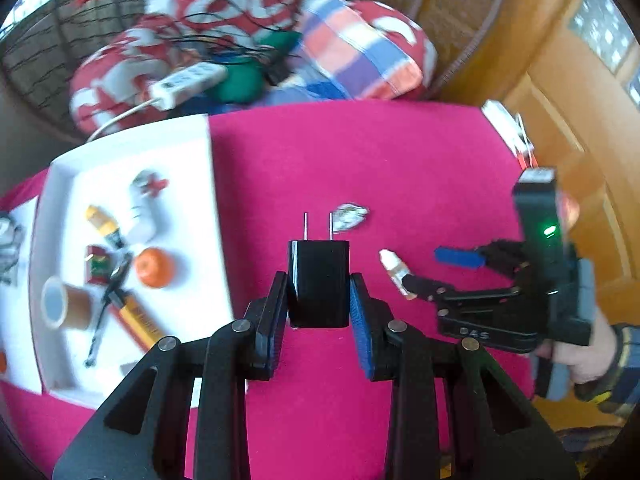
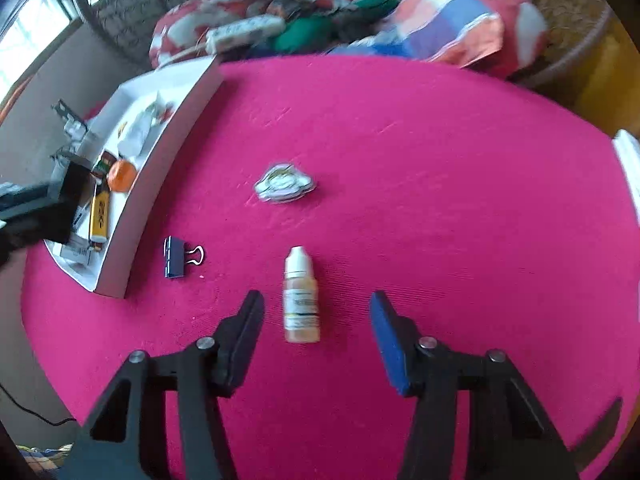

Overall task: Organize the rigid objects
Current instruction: 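Grasp the black charger plug with the left tool while the right tool grasps the dropper bottle, then carry the black plug and dropper bottle up over the white tray with both tools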

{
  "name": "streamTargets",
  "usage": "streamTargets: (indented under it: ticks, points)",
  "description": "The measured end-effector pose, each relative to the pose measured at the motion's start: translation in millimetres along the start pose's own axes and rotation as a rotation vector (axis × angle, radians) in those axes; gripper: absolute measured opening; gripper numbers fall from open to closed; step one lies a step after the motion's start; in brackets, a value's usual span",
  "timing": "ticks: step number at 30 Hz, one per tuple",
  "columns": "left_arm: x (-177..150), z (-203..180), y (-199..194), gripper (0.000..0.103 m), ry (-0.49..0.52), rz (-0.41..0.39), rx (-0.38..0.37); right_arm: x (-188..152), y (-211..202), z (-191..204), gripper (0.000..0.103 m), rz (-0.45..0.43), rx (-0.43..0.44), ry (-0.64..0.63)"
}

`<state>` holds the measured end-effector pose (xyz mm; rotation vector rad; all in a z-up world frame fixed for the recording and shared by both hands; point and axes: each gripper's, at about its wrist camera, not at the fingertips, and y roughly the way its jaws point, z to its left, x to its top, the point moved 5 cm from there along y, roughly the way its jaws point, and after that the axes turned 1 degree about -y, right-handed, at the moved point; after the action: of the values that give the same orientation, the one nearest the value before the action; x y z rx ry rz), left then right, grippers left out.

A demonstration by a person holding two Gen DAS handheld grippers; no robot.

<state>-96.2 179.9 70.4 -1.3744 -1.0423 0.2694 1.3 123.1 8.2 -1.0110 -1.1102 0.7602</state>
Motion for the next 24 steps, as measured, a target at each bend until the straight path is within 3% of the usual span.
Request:
streamTargets:
  ticks: [3, 6, 9, 10, 11, 15, 19, 24]
  points:
    - [-7, 16, -11, 0.029, -0.050, -0.008, 0.013, 1, 12, 11, 0.053, 0.029, 0.016, -0.031]
    - [-12, 28, -17, 0.029, -0.082, -0.013, 0.029, -1, 26, 17, 0.041, 0.073, -0.012, -0.057]
    - [-15, 36, -23, 0.029, -0.100, -0.020, 0.046, -2, 30, 18, 0.040, 0.070, -0.032, -0.080]
    - [-15, 38, -26, 0.029, -0.105, -0.027, 0.052, -1, 30, 19, 0.035, 0.068, -0.037, -0.087]
    - [-15, 39, -28, 0.029, -0.107, -0.033, 0.056, -1, 30, 19, 0.019, 0.064, -0.039, -0.095]
    - [-10, 40, -43, 0.029, -0.099, -0.076, 0.087, -3, 22, 25, 0.018, 0.042, -0.017, -0.119]
    - [3, 43, -68, 0.029, -0.091, -0.147, 0.105, 9, -18, 27, 0.018, -0.054, 0.069, -0.054]
    - [24, 40, -111, 0.029, -0.078, -0.271, 0.103, 36, -108, 29, 0.018, -0.278, 0.162, -0.005]
